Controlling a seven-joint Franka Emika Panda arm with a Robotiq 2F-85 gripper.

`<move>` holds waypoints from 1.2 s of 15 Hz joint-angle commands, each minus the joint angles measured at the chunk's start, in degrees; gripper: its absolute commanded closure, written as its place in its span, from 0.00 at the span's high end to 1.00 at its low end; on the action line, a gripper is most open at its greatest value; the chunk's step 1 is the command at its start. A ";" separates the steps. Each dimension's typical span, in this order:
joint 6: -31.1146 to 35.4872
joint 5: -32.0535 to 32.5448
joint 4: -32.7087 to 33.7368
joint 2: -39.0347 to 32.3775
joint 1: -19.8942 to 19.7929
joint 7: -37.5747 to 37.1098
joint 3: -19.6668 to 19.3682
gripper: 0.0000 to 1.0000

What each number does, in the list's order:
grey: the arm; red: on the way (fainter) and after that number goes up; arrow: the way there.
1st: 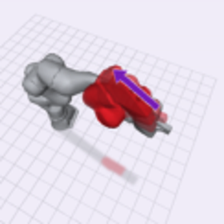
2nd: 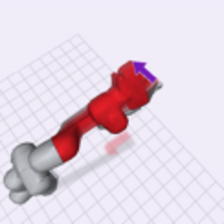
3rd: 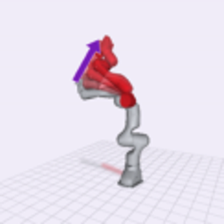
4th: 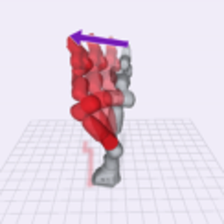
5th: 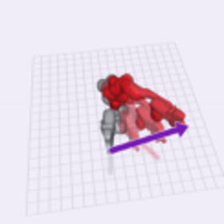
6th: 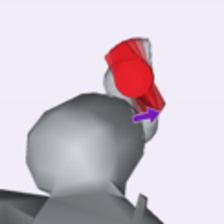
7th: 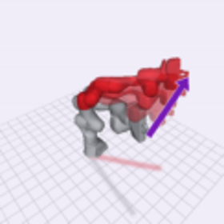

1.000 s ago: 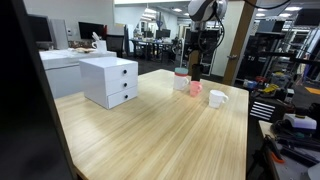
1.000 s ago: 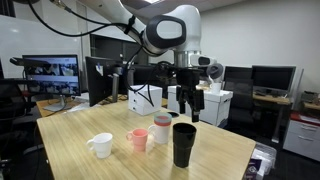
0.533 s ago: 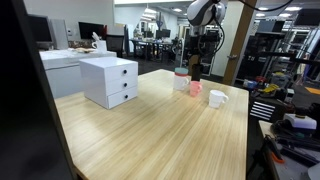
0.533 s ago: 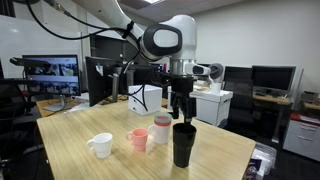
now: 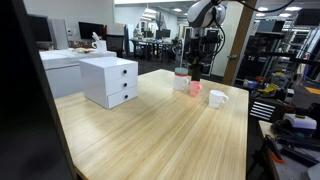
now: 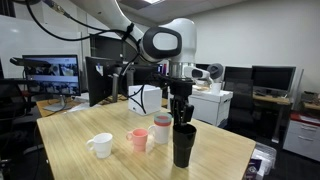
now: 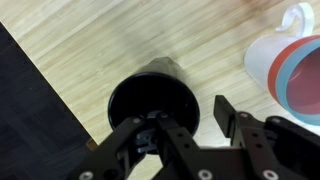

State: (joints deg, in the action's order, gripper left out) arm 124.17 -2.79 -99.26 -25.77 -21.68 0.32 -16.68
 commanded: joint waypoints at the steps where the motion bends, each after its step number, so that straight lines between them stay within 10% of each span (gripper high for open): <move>1: -0.76 -0.25 -1.28 1.13 -0.27 -0.72 0.18 0.19; 6: -2.22 1.00 -4.32 2.68 0.08 -0.49 -0.36 0.02; 18: -5.46 0.85 -1.17 8.60 2.85 0.58 1.40 0.05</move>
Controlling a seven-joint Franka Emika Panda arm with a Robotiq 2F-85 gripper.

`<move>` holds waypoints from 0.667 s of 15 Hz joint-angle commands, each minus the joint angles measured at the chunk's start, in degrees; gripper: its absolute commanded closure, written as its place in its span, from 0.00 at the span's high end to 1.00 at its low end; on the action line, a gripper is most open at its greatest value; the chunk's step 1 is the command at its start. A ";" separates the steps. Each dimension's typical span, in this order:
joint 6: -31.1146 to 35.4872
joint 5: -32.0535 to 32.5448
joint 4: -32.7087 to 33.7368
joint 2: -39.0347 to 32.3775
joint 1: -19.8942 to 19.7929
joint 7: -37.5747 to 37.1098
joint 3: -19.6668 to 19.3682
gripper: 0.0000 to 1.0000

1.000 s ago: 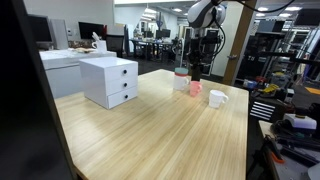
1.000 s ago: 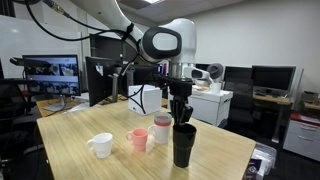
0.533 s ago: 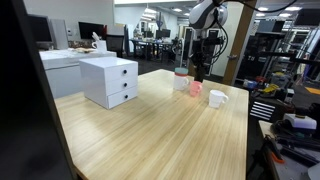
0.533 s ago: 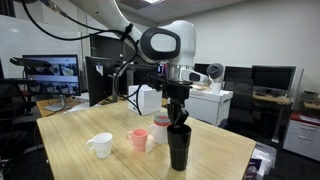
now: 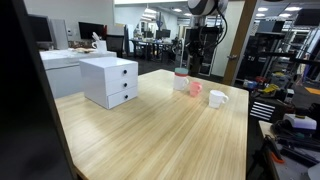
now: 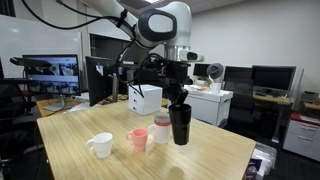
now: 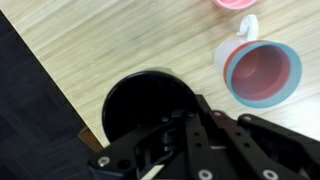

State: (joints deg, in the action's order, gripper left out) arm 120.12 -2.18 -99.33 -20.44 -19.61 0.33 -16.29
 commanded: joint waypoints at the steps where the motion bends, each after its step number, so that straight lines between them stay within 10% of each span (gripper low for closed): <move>1: -1.42 0.38 -1.18 3.81 1.21 0.76 1.33 0.05; 10: -1.73 -2.19 -1.38 9.48 3.56 5.00 5.05 0.05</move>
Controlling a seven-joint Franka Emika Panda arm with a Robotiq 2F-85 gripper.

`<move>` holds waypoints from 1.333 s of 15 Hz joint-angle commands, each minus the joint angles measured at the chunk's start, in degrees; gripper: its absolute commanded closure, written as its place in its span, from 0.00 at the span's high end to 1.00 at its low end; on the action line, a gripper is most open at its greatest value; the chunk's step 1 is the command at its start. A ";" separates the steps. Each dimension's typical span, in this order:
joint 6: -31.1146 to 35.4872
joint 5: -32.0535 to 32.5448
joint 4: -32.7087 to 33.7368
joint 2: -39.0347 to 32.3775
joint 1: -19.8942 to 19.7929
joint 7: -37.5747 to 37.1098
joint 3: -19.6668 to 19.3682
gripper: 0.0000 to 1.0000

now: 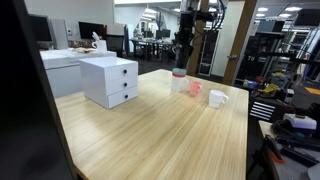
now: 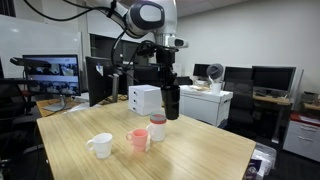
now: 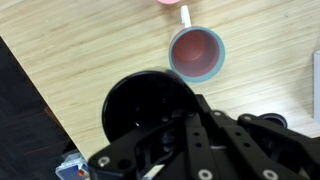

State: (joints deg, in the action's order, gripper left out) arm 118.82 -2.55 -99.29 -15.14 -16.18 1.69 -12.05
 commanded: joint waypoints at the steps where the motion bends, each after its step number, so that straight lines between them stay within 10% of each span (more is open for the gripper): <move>1: -0.24 -2.41 -1.58 5.22 0.25 4.96 1.29 0.05; 12: -3.27 -12.63 -11.19 14.55 3.60 25.59 4.29 0.05; 20: 1.20 -6.27 -24.09 16.83 5.81 33.14 3.81 0.05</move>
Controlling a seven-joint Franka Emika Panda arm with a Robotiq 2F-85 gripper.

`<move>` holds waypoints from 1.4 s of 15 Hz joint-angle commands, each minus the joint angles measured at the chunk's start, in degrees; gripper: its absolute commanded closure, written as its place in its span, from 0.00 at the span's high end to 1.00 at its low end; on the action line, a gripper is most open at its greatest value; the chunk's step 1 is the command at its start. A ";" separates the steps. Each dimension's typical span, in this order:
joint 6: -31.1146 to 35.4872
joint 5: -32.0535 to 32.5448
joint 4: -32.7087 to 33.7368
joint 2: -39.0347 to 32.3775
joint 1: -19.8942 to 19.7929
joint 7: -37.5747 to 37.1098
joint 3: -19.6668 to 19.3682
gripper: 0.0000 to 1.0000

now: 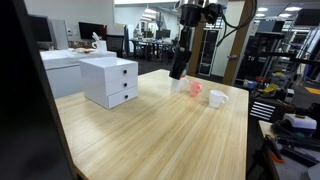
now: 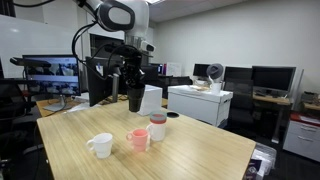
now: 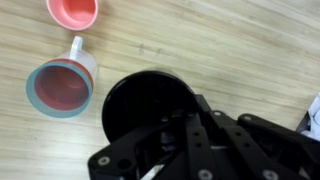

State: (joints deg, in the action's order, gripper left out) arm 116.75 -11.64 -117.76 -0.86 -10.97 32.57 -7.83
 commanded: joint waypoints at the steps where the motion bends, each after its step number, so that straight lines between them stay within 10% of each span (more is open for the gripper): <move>1: 4.56 4.04 -7.03 2.49 0.65 2.41 -0.44 0.05; 9: 17.24 12.17 -16.76 2.77 0.93 2.12 -0.33 0.05; 10: 17.25 13.01 -17.12 2.83 1.01 1.69 -0.33 0.31; 21: 11.53 14.85 -16.37 11.23 2.99 -0.02 -0.30 0.97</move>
State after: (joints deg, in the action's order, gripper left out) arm 130.42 1.79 -133.42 5.74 -8.71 33.67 -7.82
